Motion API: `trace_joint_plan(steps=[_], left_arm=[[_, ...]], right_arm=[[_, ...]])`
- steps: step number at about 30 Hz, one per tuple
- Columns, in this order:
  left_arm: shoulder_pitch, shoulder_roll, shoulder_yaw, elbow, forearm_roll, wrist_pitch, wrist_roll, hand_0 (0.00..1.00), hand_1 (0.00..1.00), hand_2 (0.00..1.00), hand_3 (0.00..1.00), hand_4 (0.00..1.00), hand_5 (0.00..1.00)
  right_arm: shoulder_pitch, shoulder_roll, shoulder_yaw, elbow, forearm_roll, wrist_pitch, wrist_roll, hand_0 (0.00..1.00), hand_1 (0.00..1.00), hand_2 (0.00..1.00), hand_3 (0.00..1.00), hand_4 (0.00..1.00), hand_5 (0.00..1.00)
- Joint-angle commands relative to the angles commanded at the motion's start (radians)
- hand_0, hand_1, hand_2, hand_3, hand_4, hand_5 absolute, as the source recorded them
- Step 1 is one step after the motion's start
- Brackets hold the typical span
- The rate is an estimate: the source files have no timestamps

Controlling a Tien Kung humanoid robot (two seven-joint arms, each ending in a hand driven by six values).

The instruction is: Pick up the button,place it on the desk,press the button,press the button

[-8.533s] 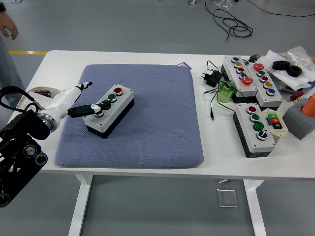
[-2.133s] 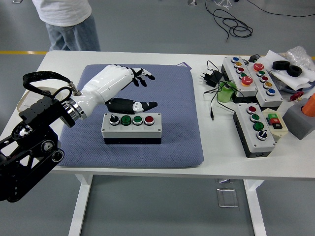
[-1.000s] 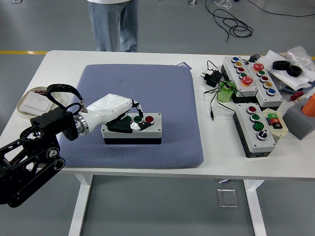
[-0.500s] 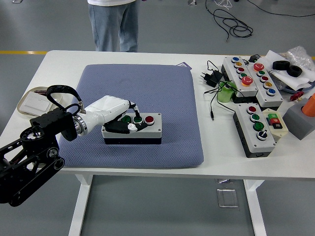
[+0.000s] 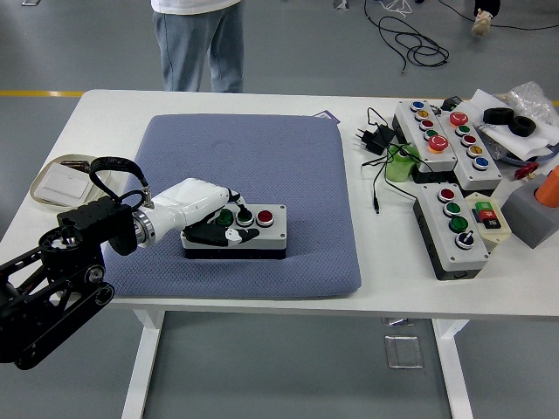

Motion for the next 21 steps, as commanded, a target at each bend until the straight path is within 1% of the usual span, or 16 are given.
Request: trace_joint_plan(steps=[3, 4, 5, 7, 10, 14, 21], left_arm=[[0.0, -0.001, -0.012, -0.01, -0.003, 0.02, -0.004, 0.034, 0.002, 0.028, 0.641, 0.769, 0.998], [0.0, -0.001, -0.02, -0.019, -0.012, 0.042, -0.008, 0.034, 0.002, 0.028, 0.641, 0.769, 0.998], [0.0, -0.002, -0.022, -0.022, -0.014, 0.048, -0.009, 0.034, 0.002, 0.028, 0.641, 0.769, 0.998], [-0.002, -0.004, -0.028, -0.038, -0.027, 0.079, -0.016, 0.033, 0.002, 0.03, 0.642, 0.769, 0.998], [-0.005, -0.008, -0.024, -0.052, -0.047, 0.106, -0.023, 0.033, 0.002, 0.03, 0.642, 0.769, 0.998], [-0.011, -0.02, -0.005, -0.056, -0.057, 0.113, -0.026, 0.032, 0.002, 0.03, 0.645, 0.767, 0.998], [-0.02, -0.044, 0.021, -0.027, -0.061, 0.113, -0.025, 0.033, 0.002, 0.03, 0.649, 0.766, 0.998]], right_arm=[[0.0, 0.0, 0.001, 0.0, -0.001, 0.0, 0.0, 0.631, 0.549, 0.622, 0.569, 0.307, 0.244], [-0.001, 0.0, 0.002, 0.0, -0.002, 0.0, -0.001, 0.631, 0.549, 0.622, 0.569, 0.307, 0.244], [-0.001, 0.0, 0.002, 0.0, -0.002, 0.0, -0.001, 0.631, 0.549, 0.622, 0.569, 0.307, 0.244], [-0.001, 0.0, 0.002, 0.0, -0.002, 0.001, -0.001, 0.632, 0.549, 0.622, 0.569, 0.308, 0.245], [-0.001, 0.0, 0.001, 0.0, -0.002, 0.001, -0.001, 0.632, 0.549, 0.622, 0.569, 0.308, 0.245], [0.0, 0.0, 0.0, 0.0, 0.0, 0.001, 0.0, 0.631, 0.549, 0.622, 0.569, 0.308, 0.244], [0.001, 0.0, -0.001, 0.0, 0.003, -0.001, 0.0, 0.631, 0.549, 0.622, 0.569, 0.309, 0.243]])
